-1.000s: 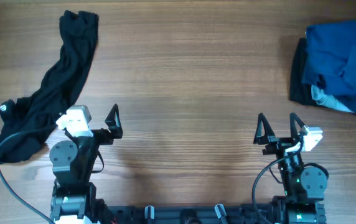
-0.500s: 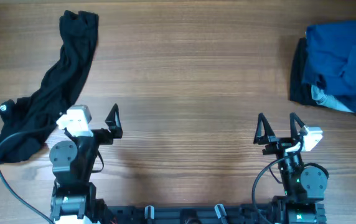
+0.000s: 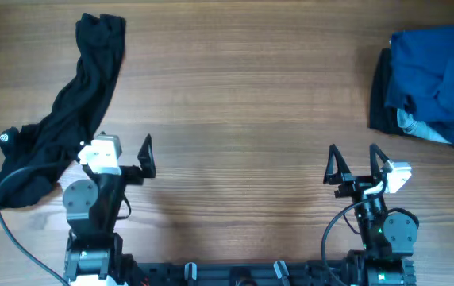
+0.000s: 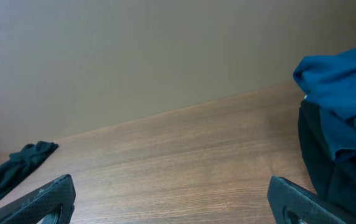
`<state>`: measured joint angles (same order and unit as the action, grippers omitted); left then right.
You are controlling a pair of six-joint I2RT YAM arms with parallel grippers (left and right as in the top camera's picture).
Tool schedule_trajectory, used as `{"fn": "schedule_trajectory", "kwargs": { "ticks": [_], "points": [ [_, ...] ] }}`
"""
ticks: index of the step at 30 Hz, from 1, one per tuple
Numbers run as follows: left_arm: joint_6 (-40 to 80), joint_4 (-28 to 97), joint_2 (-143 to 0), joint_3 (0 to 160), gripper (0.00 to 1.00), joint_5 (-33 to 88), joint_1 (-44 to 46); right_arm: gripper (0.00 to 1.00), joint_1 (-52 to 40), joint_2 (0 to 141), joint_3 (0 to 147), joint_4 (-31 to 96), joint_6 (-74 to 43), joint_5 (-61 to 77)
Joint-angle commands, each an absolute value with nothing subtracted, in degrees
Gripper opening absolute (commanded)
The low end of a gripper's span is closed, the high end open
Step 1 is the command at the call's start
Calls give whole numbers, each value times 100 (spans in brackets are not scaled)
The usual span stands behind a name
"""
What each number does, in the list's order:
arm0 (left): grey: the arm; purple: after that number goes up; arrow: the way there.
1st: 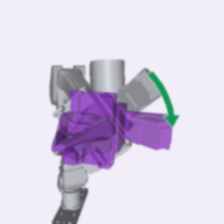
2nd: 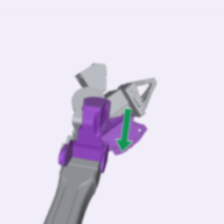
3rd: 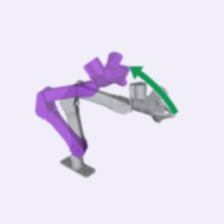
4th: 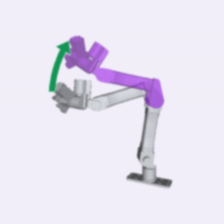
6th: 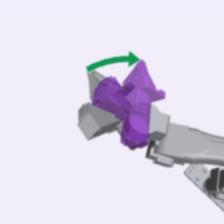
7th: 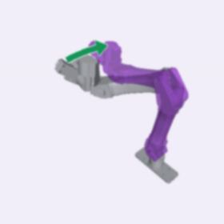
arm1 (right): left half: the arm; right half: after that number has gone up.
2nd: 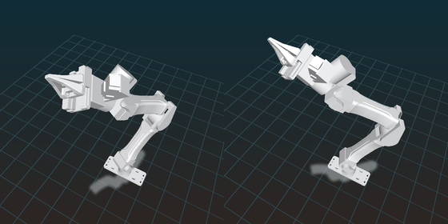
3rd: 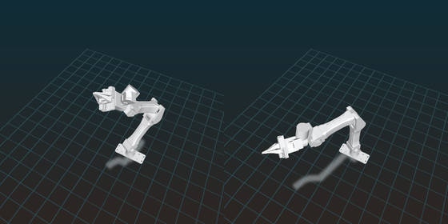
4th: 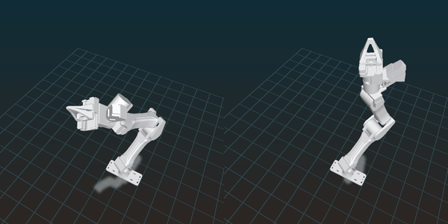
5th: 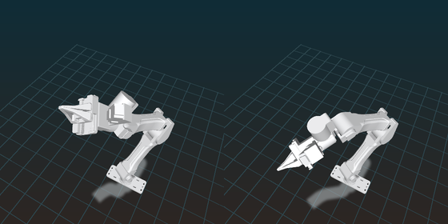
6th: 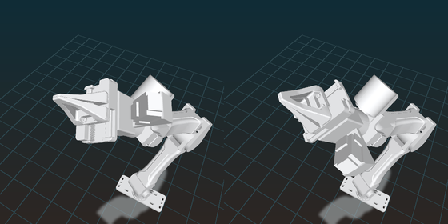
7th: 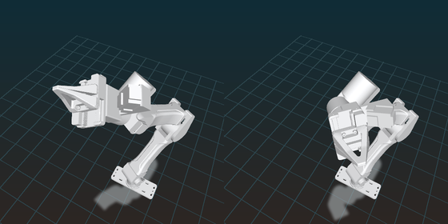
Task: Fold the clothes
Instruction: 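Move the left gripper up toward the black garment's top edge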
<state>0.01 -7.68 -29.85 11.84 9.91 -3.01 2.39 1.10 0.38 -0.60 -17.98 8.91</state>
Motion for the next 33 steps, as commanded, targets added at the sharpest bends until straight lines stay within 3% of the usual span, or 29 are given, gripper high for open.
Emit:
{"fn": "schedule_trajectory", "kwargs": {
  "ticks": [1, 10, 17, 33],
  "points": [
    [-150, -1146, -3002, 1387, 100, 1114, -268, 99, 215, 64, 30, -69, -1857, 834],
    [-1076, 982, -3656, 2790, 100, 1125, -261, 100, 215, 64, 30, -69, -1859, 834],
    [-1074, 1013, -4346, 3083, 100, 1129, -261, 100, 215, 64, 30, -69, -1859, 834],
    [-1072, 974, -4394, 3083, 100, 1127, -263, 100, 215, 64, 30, -69, -1859, 834]
  ]
}}
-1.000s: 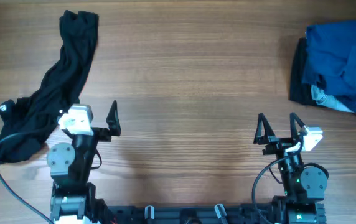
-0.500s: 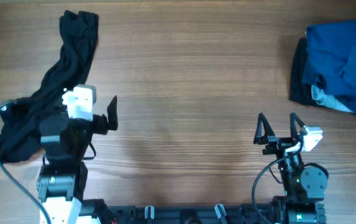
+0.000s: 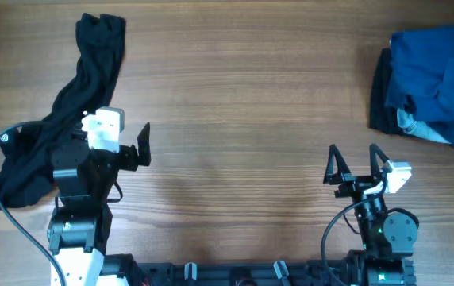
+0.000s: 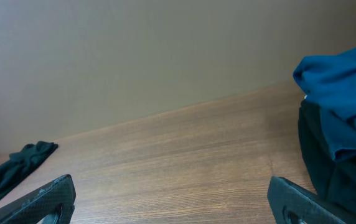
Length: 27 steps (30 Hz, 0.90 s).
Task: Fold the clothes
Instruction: 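Move the left gripper up toward the black garment's top edge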
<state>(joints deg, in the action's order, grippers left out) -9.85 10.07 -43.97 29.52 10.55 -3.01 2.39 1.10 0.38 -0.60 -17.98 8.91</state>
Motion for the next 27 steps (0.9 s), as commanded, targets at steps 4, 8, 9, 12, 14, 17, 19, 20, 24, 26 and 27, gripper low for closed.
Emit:
{"fn": "schedule_trajectory", "kwargs": {
  "ticks": [4, 8, 9, 12, 14, 17, 19, 20, 24, 26, 27],
  "points": [
    [-1072, 941, -4394, 3083, 100, 1131, -263, 100, 215, 64, 30, -69, -1859, 834],
    [-1037, 932, -4394, 3083, 100, 1212, -261, 100, 215, 64, 30, -69, -1861, 834],
    [-991, 930, -4394, 3083, 100, 1291, -261, 100, 215, 64, 30, -69, -1859, 834],
    [-989, 814, -4394, 3083, 100, 1791, -263, 100, 215, 64, 30, -69, -1859, 834],
    [-982, 607, -4394, 3083, 100, 2222, -263, 100, 215, 64, 30, -69, -1859, 834],
    [-56, 180, -4394, 3083, 100, 2351, -276, 100, 215, 64, 30, -69, -1859, 834],
    [429, 58, -4392, 3083, 100, 2314, -296, 100, 215, 64, 30, -73, -1852, 829],
    [657, 27, -4392, 3083, 100, 2305, -303, 100, 215, 64, 30, -80, -1811, 788],
    [1612, 25, -4392, 3100, 100, 2156, -381, 100, 215, 64, 30, -58, -1828, 718],
    [2056, 89, -4394, 3155, 100, 2161, -447, 100, 215, 64, 30, -60, -2053, 773],
    [2176, 121, -4392, 3190, 100, 2163, -469, 100, 215, 64, 30, -60, -2359, 775]
  ]
}}
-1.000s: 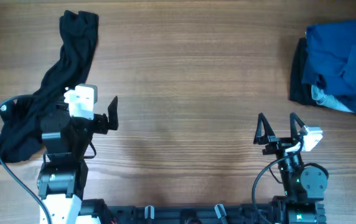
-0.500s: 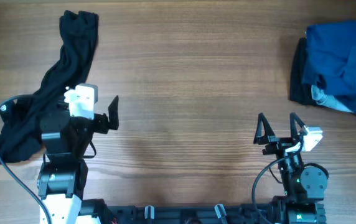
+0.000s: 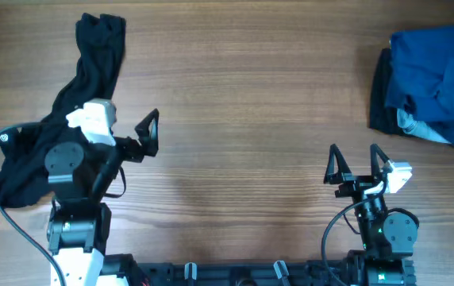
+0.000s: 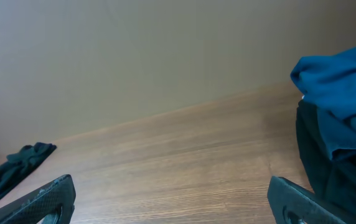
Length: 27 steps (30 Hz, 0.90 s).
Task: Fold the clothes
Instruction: 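Move the left gripper up toward the black garment's top edge, then grasp the black garment's logo corner with the left gripper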
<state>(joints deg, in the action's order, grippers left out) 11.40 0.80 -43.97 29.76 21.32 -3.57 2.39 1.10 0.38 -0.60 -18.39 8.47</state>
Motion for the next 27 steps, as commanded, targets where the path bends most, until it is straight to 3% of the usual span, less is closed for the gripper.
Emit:
{"fn": "schedule_trajectory", "kwargs": {
  "ticks": [1, 4, 5, 11, 16, 27],
  "points": [
    [2368, 263, -4394, 3330, 100, 2165, -491, 100, 215, 64, 30, -58, -2799, 773],
    [2383, 1002, -4394, 3959, 100, 2161, -489, 100, 215, 69, 30, -78, -4412, 947],
    [2355, 1229, -4394, 4158, 100, 2158, -489, 100, 215, 69, 30, -117, -4405, 1118],
    [2123, 2495, -4394, 5330, 100, 1721, -489, 100, 215, 104, 58, -1125, -2886, 2499],
    [2126, 2930, -4403, 5559, 100, 1229, -489, 100, 215, 589, 617, -1135, -2272, 2541],
    [1706, 3623, -4772, 5557, 100, 934, -489, 100, 215, 4720, 3474, -545, -1647, 3830]
  ]
}}
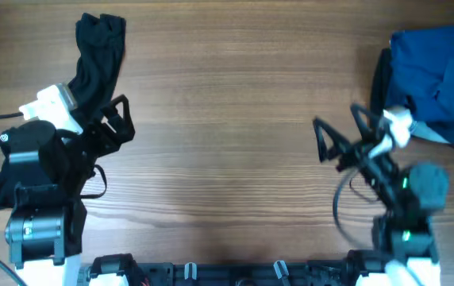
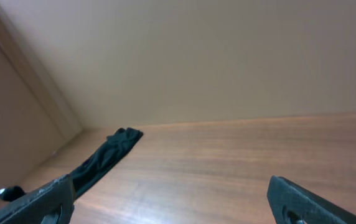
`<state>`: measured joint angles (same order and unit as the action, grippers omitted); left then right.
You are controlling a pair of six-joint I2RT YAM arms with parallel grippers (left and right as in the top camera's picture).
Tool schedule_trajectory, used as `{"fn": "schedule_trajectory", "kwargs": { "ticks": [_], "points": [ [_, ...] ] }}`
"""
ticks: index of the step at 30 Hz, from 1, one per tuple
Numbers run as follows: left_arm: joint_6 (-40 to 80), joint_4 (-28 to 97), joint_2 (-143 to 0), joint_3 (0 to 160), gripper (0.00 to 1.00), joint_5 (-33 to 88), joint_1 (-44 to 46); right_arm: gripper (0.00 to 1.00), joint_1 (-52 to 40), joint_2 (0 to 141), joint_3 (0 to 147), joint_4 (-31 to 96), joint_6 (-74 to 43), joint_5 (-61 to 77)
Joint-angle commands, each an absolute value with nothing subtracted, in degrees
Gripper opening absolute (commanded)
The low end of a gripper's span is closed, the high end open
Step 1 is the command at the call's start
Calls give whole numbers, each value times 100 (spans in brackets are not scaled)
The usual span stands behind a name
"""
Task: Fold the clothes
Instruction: 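Grasp the black garment's logo corner with the left gripper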
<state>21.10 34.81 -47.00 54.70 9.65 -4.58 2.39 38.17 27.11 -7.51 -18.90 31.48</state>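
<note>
A long black garment (image 1: 92, 71) lies crumpled along the table's left side; in the right wrist view the black garment (image 2: 106, 155) shows far off. A pile of blue clothes (image 1: 437, 75) over a dark piece sits at the far right. My left gripper (image 1: 118, 119) stands open at the black garment's right edge, with nothing seen between its fingers. My right gripper (image 1: 338, 133) is open and empty over bare wood left of the blue pile, turned toward the left; its fingers (image 2: 293, 200) are spread wide.
The wooden table (image 1: 235, 95) stretches between the two heaps. A plain wall rises behind the far edge in the right wrist view. Both arm bases and a dark rail sit along the near edge.
My left gripper has shifted left to the black garment's edge. My right arm has moved forward and turned left, so its camera now faces the black garment instead of the blue pile.
At first both grippers were open near the front edge, the left beside the black garment's lower part. Over the following moments the left arm moved farther back while the right stayed still. Now the left is at the garment and the right has swung left.
</note>
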Motion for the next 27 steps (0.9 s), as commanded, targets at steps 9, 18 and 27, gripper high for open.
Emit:
{"fn": "schedule_trajectory", "kwargs": {
  "ticks": [9, 18, 27],
  "points": [
    [1693, 3839, -4845, 5557, 100, 950, -489, 100, 222, 7629, 5100, 679, -1669, 4010],
    [1732, 3802, -5253, 5557, 100, 856, -489, 100, 209, 8759, 5100, 1140, -757, 3522],
    [2480, 3813, -7153, 5590, 100, -233, -792, 100, -294, 8733, 6005, 1780, -399, 2185]
  ]
}}
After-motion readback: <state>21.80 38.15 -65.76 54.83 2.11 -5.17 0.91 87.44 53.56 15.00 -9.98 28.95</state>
